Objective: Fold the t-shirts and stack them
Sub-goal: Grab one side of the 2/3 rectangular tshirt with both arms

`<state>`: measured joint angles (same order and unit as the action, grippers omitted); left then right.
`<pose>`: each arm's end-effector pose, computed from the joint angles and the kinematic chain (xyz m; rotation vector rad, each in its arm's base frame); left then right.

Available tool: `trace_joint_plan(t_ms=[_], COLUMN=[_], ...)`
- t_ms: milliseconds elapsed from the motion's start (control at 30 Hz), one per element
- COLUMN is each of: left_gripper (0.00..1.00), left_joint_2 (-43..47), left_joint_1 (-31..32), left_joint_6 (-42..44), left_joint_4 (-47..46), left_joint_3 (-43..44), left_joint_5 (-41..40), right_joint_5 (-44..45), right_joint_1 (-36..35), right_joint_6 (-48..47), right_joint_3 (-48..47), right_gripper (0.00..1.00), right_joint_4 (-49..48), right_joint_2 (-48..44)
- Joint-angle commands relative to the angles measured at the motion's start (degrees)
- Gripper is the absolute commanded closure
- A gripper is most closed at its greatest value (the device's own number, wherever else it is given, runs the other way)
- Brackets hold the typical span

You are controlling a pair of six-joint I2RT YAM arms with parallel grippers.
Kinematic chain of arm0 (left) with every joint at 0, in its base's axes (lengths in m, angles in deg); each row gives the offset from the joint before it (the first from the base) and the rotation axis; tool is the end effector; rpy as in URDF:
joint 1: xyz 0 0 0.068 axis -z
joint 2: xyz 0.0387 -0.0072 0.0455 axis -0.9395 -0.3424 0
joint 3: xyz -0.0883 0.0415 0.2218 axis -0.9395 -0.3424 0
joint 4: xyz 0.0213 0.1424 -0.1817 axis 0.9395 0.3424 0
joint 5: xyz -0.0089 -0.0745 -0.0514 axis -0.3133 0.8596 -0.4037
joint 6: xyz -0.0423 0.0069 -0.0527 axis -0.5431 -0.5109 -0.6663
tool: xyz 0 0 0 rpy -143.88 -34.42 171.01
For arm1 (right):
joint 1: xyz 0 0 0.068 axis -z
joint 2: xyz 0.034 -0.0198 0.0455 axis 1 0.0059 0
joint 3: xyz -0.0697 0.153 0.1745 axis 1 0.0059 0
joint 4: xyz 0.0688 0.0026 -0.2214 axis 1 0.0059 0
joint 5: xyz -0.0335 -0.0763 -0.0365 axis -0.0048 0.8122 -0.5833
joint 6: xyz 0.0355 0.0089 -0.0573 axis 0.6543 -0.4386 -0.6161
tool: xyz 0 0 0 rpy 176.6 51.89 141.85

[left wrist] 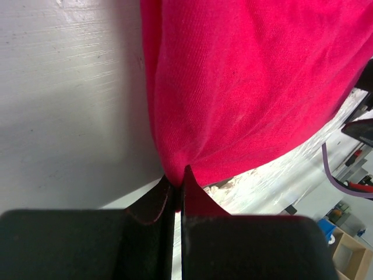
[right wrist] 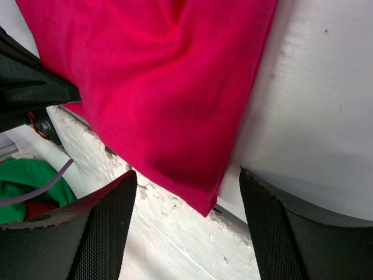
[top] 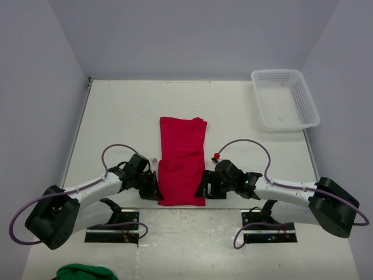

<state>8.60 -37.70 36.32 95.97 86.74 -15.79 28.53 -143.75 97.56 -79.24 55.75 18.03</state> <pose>0.1213 -0.1063 0.1008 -0.2014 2.9765 -0.9504 0.1110 0.1727 0.1224 -0.0157 2.7334 1.0126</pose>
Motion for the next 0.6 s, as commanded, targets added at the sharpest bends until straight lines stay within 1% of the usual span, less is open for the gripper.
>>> trace_joint_plan(t_ms=[0,133,233,567], left_gripper=[1.00,1.00,1.00,1.00], left_joint_2=[-0.26,0.18,0.53,0.44], left_joint_1=[0.07,0.07,0.07,0.07], left_joint_6=[2.60,2.78,2.78,3.04], left_joint_4=[2.92,3.53,3.79,3.71], left_joint_3=[0.84,1.45,1.45,2.07], left_joint_5=[-4.17,-4.08,-3.82,-3.56], right_joint_5=[5.02,6.69,7.65,13.10], right_joint_1=[-2.25,-5.41,-6.73,-7.17], right_joint_6=[2.38,4.84,6.60,11.70], right_joint_3=[1.96,2.05,2.31,4.95], right_gripper=[0.27,0.27,0.28,0.30], right_joint_4=[5.27,4.73,4.56,10.01], right_joint_2=[1.83,5.34,5.44,-3.60])
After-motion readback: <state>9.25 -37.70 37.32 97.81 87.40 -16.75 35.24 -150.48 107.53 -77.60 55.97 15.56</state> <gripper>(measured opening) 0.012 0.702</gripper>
